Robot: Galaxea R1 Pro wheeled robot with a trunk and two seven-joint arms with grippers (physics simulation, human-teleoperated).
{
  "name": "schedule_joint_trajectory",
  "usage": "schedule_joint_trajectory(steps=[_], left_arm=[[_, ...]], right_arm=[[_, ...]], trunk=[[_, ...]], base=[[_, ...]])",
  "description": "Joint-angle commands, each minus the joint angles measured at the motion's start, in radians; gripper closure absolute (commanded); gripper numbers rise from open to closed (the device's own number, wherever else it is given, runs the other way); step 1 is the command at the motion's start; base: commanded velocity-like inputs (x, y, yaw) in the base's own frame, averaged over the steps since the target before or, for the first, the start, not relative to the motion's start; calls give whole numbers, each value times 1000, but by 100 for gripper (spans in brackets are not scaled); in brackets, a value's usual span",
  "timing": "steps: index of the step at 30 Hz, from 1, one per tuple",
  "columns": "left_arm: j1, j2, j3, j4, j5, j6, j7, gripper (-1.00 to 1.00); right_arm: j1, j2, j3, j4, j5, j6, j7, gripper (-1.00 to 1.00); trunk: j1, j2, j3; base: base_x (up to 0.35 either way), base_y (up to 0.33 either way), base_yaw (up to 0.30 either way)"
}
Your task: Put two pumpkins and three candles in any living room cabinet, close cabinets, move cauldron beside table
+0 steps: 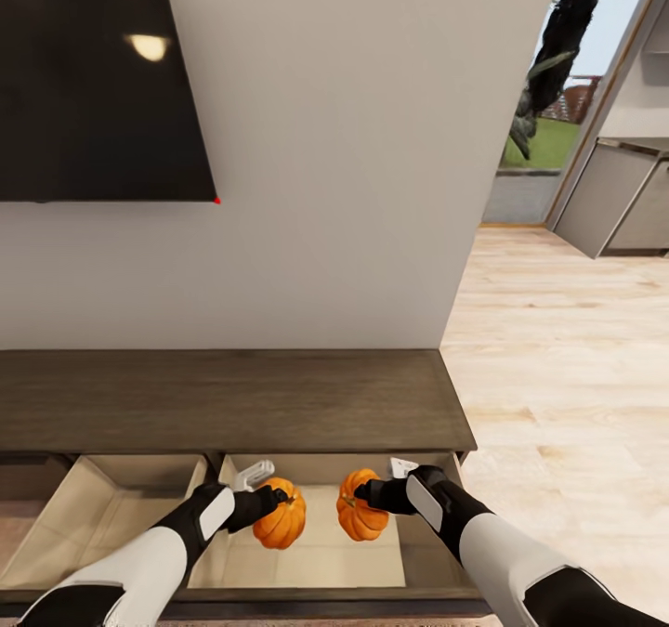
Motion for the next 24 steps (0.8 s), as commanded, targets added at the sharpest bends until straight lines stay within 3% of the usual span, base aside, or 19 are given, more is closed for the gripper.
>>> schedule_joint_trajectory(steps=[1, 24], left_arm=[[-3, 0, -1, 0, 0, 0, 0, 100], [-22, -3, 0, -1, 0, 3, 49, 100]], right_arm=[[0, 0, 0, 0, -1, 0, 0, 100], [-1, 1, 0, 0, 2, 0, -2, 100]], trunk=[[0, 0, -2], [0, 0, -40]], base=[[0, 0, 0], [0, 0, 0]])
